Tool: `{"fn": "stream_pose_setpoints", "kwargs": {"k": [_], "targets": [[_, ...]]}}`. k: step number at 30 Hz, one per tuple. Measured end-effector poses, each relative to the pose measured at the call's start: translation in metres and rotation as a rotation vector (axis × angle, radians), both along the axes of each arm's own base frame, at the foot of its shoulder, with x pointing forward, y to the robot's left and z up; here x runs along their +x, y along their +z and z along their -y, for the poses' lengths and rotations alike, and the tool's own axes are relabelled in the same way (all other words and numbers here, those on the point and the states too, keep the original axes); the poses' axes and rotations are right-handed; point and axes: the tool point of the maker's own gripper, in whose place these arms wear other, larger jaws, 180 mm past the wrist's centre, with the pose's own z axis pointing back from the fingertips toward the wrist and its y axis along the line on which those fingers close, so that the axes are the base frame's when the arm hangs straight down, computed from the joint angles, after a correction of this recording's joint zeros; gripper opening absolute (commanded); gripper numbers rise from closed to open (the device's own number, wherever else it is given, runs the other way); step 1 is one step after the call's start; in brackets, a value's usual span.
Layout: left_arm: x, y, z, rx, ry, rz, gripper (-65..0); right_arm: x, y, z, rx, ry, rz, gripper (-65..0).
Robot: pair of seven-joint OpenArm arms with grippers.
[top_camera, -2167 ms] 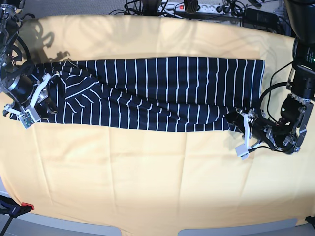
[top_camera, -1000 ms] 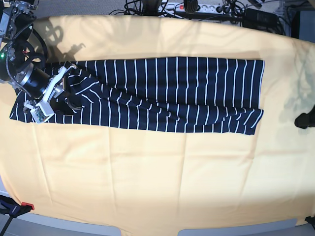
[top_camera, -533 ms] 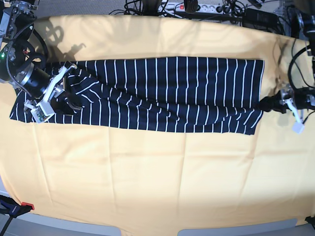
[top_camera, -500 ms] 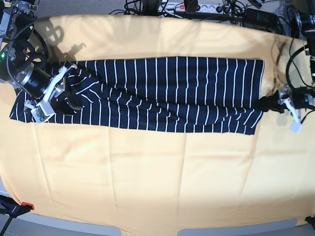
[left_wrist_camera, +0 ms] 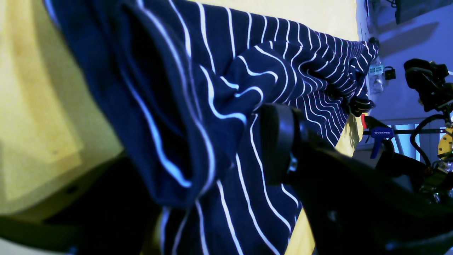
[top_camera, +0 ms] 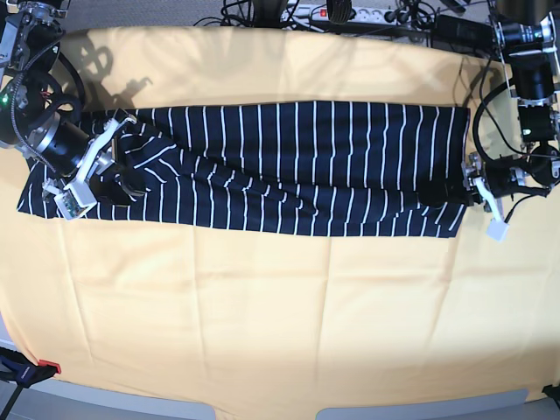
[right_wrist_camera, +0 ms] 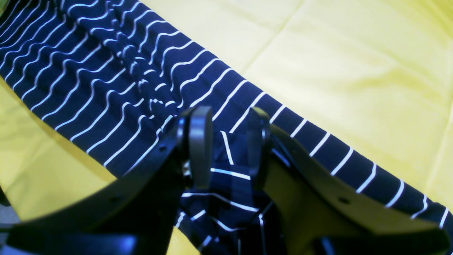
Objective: Fold the T-shirt properly
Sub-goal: 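Lift the hem end with the left gripper toward the right gripper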
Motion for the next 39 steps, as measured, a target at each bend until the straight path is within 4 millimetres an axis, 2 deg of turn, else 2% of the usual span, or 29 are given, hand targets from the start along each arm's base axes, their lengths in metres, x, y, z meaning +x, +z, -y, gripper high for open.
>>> {"fn": "stream_pose_setpoints", "kwargs": {"k": [2,3,6,13,20,28,39], "targets": [[0.000,0.001,0.006,-0.019,-0.009,0.011,-36.0,0.000,0.000,0.000,0.000,0.000,0.000,-46.4],[0.001,0.002,0.008,-0.028,-0.013,0.021,-41.6,0.000,0.000,0.000,0.000,0.000,0.000,-46.4],[0.001,0.002,0.014,-0.044,-0.016,0.024,-65.0,0.000,0.000,0.000,0.000,0.000,0.000,-46.4],[0.005,0.005,0.013,-0.043,-0.015,0.043,-65.0,0.000,0.000,0.000,0.000,0.000,0.000,-46.4],[0.014,0.017,-0.005,0.008,-0.017,0.055,-65.0,0.000,0.000,0.000,0.000,0.000,0.000,-46.4],[0.028,0.048,-0.058,0.129,0.033,0.115,-65.0,-0.001,0.000,-0.002,-0.008,0.021,0.006,-46.4],[0.024,0.076,-0.115,0.266,0.083,0.131,-65.0,-0.001,0.000,-0.002,-0.008,0.021,0.006,-46.4]]}}
